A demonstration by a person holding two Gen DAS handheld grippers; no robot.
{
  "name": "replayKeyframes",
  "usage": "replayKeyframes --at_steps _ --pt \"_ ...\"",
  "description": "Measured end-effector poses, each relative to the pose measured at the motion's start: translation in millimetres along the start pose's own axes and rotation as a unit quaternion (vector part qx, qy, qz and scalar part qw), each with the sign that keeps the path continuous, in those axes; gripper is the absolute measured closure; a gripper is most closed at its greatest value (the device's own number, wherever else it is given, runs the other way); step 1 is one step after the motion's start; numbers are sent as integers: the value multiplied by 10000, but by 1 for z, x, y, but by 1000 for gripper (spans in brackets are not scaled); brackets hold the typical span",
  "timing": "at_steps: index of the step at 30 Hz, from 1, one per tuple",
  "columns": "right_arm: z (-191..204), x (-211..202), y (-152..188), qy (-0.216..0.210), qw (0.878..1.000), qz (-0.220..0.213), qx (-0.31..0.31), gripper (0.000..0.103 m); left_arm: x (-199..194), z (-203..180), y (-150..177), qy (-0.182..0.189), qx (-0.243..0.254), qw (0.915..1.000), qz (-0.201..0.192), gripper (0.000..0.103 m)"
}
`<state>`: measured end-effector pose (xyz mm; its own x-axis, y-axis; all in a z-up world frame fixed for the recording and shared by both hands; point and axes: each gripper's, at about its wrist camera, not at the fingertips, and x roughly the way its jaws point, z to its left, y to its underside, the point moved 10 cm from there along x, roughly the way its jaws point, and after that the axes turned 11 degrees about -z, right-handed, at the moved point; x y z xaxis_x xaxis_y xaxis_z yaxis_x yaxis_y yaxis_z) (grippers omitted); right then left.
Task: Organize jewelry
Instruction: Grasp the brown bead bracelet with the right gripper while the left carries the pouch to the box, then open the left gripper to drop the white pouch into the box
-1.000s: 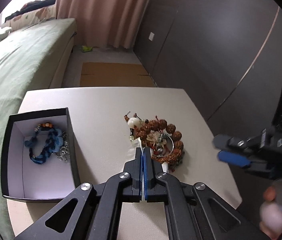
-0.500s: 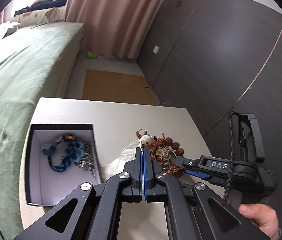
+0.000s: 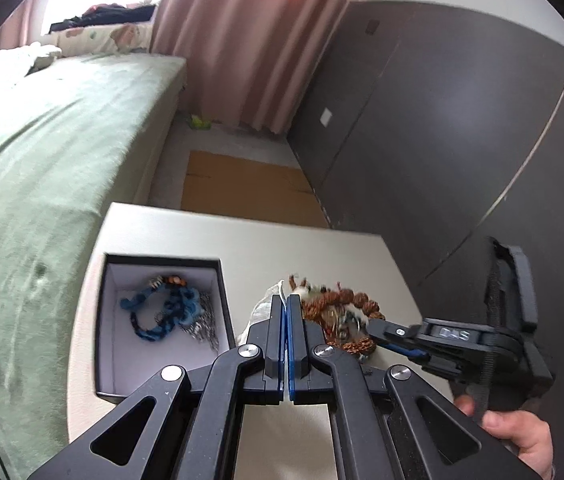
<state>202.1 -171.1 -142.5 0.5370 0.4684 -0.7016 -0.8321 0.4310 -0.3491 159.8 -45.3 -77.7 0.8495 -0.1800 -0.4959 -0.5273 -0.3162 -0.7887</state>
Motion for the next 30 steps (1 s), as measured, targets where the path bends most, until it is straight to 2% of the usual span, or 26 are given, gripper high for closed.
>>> replayKeyframes --at_steps 8,19,24,30 --pt "25 -32 -5 -746 9969 -199 -118 83 -24 17 -24 -178 -141 9988 -433 103" --pt "66 -45 -4 -1316 9903 -418 -134 83 -32 62 -44 -463 -436 9956 -686 103" --pt "84 -48 -2 -1612 9857 -446 -201 83 -21 75 -45 -604 -512 9949 -625 103" --pt "96 -46 -4 -1783 9824 -496 -270 83 7 66 -31 -527 -428 9972 -319 103"
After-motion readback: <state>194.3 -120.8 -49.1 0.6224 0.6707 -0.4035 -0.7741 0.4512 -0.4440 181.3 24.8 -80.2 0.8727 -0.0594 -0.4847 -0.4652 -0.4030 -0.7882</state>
